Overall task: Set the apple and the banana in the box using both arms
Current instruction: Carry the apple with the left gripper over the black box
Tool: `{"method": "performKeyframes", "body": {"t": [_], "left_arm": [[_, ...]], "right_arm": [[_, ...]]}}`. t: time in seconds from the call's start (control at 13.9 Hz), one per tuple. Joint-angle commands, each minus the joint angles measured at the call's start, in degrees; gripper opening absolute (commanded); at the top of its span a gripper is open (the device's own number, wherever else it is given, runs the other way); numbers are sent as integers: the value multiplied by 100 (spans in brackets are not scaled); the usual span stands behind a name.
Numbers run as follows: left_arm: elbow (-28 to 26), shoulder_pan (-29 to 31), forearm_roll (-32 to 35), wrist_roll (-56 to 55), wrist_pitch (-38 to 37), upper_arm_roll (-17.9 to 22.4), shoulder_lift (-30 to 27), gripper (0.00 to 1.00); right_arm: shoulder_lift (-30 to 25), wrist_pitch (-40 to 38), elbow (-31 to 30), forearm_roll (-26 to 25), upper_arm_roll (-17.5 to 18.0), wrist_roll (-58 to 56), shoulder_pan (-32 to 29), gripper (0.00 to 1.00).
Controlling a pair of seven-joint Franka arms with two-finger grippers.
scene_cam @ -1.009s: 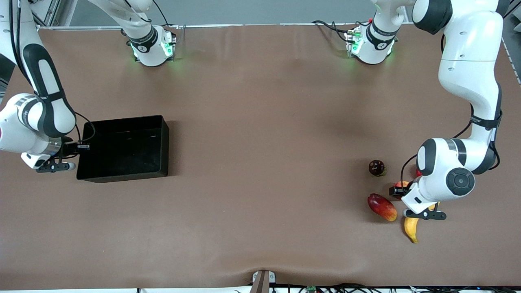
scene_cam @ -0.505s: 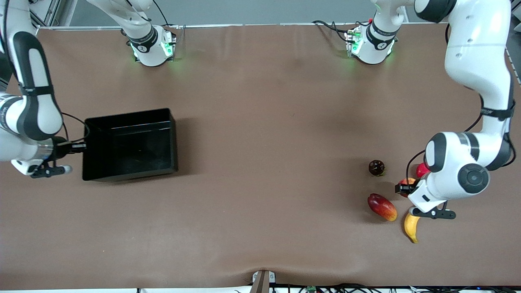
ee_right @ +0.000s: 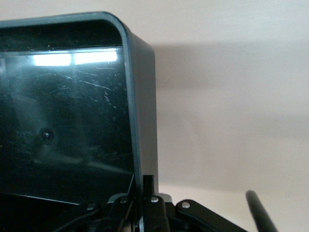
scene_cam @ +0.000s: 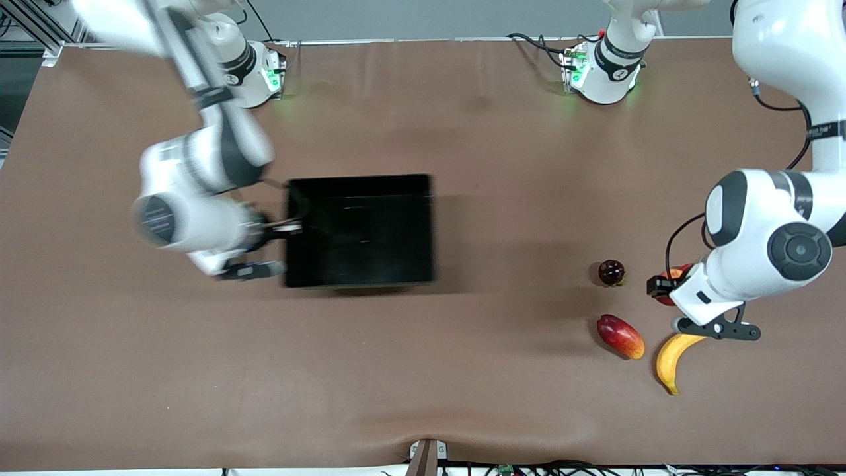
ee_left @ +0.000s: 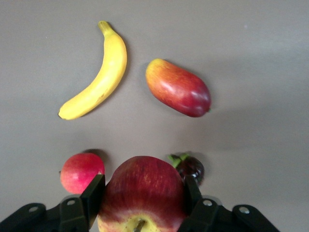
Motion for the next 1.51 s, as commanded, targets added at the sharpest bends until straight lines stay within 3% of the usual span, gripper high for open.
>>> {"method": "performKeyframes", "body": {"t": [0.0, 0.07, 0.14, 0.22, 0.29, 0.43, 0.72, 1.08, 1.44], "left_arm": [[-167, -249, -55, -302, -218, -63, -384, 0], [-219, -259, -72, -529, -236, -221, -428, 0], [-289, -250, -72, -906, -236, -457, -455, 0], [-325, -250, -64, -1258, -236, -651, -455, 0], [-369, -259, -64, -1531, -236, -827, -446, 0], [-483, -268, -29, -1910, -219, -1170, -429, 0], [-878, -442, 42, -3138, 61, -1716, -394, 0], [-1230, -1444, 199, -4968, 853, -1716, -122, 0], [-1283, -2147, 708, -6076, 1161, -1716, 476, 0]], "right_arm": [[291, 548, 131, 151, -101, 519, 597, 0], [484, 750, 132, 151, -101, 536, 737, 0], [721, 918, 132, 168, -101, 623, 808, 44], [932, 1137, 140, 160, -101, 772, 896, 55], [969, 1261, 149, 99, -109, 930, 966, 100], [899, 1079, 463, 89, -127, 932, 897, 100], [671, -1501, 2088, 81, -215, 958, 336, 100], [486, -2657, 3092, -577, -224, 844, -289, 100], [364, -3597, 3813, -763, -250, 712, -991, 100]]}}
